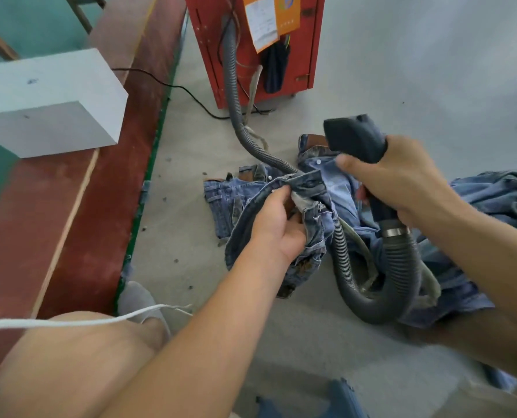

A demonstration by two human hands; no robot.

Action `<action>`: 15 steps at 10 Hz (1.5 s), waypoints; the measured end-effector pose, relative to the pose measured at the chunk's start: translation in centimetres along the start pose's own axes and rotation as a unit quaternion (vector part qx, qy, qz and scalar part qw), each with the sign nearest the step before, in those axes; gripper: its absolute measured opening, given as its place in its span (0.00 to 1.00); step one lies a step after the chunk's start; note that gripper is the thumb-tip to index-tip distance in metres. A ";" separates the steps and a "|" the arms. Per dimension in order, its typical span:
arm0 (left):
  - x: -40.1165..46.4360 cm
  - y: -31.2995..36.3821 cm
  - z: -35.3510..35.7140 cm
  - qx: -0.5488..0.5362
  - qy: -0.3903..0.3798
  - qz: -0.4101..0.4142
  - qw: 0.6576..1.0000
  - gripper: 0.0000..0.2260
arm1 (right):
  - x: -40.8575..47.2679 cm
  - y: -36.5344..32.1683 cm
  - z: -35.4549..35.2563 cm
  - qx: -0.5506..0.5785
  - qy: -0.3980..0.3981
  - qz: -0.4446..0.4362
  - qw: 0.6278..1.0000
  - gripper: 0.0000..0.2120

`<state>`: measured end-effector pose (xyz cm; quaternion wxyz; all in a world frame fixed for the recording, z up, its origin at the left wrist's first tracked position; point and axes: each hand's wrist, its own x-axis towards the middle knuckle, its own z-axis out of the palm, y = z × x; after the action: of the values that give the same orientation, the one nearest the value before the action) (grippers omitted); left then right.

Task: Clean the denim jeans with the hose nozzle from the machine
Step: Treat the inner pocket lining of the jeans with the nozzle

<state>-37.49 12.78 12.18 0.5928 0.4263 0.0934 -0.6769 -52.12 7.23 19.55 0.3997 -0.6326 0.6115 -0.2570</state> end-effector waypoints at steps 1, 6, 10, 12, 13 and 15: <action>-0.2 0.0 0.2 -0.072 -0.027 0.031 0.997 0.13 | -2.4 1.4 1.3 0.003 -0.006 -0.013 1.000 0.28; 0.4 0.0 -1.5 0.693 0.179 0.383 0.583 0.39 | 0.4 4.2 1.2 0.203 -0.031 0.068 0.976 0.13; 0.0 1.1 -1.1 0.555 -0.159 0.205 0.790 0.16 | 2.9 4.3 -2.2 0.156 -0.153 0.055 0.974 0.08; 0.9 -0.2 -1.5 0.296 -0.087 0.048 0.950 0.08 | 1.9 4.0 -0.6 0.058 -0.126 0.037 0.990 0.12; 1.1 -0.3 -1.5 0.296 -0.091 0.084 0.947 0.14 | 1.2 3.6 -1.7 0.077 -0.093 0.041 0.992 0.20; 1.6 -1.4 -1.1 0.262 -0.038 0.146 0.953 0.13 | -0.8 3.3 -1.6 0.015 -0.071 0.017 0.997 0.21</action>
<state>-38.07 12.77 9.88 0.5562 0.5492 -0.1734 -0.5992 -55.40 7.97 17.90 0.4558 -0.6331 0.5880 -0.2136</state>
